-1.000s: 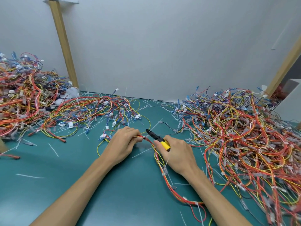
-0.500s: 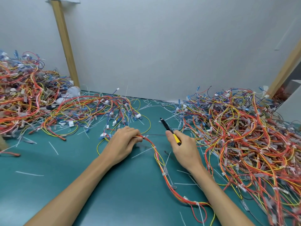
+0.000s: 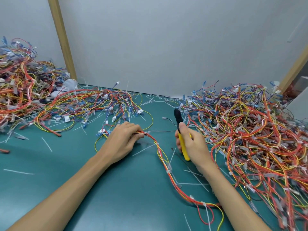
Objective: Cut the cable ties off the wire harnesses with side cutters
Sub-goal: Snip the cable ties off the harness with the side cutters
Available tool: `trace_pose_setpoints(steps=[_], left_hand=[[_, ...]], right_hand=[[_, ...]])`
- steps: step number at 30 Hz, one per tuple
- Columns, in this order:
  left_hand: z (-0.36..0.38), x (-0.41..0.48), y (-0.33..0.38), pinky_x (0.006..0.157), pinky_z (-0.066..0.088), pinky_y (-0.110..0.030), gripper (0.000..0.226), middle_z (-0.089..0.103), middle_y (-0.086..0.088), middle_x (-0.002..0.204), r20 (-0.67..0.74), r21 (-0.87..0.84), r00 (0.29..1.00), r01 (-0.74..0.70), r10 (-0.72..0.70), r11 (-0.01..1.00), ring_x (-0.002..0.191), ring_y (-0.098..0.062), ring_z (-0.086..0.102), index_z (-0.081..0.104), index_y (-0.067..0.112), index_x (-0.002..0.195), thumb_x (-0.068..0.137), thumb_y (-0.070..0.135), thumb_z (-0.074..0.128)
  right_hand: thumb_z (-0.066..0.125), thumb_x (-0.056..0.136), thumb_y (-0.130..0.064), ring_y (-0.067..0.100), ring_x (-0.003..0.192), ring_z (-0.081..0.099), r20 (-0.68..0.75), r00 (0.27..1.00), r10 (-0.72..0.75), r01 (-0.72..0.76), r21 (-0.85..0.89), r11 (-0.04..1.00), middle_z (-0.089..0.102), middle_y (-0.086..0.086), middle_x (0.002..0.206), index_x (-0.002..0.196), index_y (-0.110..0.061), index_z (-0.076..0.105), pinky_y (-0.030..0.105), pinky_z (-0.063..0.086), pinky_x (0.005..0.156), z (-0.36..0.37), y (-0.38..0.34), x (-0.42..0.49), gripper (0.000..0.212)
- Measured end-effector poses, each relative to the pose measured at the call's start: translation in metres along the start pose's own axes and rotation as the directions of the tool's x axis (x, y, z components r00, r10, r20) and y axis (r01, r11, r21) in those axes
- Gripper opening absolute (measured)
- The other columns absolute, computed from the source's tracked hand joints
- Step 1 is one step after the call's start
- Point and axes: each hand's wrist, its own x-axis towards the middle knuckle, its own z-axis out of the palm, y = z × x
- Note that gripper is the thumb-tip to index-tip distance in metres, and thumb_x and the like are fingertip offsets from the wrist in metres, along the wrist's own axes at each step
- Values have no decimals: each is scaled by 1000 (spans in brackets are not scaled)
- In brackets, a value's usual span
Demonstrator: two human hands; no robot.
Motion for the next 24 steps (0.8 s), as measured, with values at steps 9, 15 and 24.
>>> trace_pose_setpoints(steps=[9, 15, 24], left_hand=[[1, 1, 0, 80, 45, -45, 16, 65, 9, 86, 1, -3, 1000, 22, -22, 1000, 86, -17, 54, 65, 21, 94, 95, 34, 56], [1, 0, 1, 82, 45, -44, 15, 61, 21, 89, -44, -64, 999, 14, -17, 998, 89, -10, 54, 64, 28, 102, 95, 34, 52], [-1, -1, 8, 81, 39, -30, 12, 63, 16, 92, -186, -75, 980, 50, -63, 996, 87, -4, 55, 64, 17, 97, 93, 24, 55]], right_hand=[[51, 81, -68, 19, 57, 54, 172, 955, 242, -292, 396, 871, 58, 5, 66, 77, -17, 63, 27, 49, 51, -5, 2, 2, 52], [53, 79, -68, 19, 58, 56, 199, 948, 247, -310, 412, 857, 58, 5, 67, 80, -16, 63, 24, 50, 53, -6, 2, 4, 53], [49, 82, -68, 17, 58, 55, 252, 924, 287, -380, 530, 758, 57, 3, 69, 80, -18, 63, 25, 51, 54, -7, 2, 6, 52]])
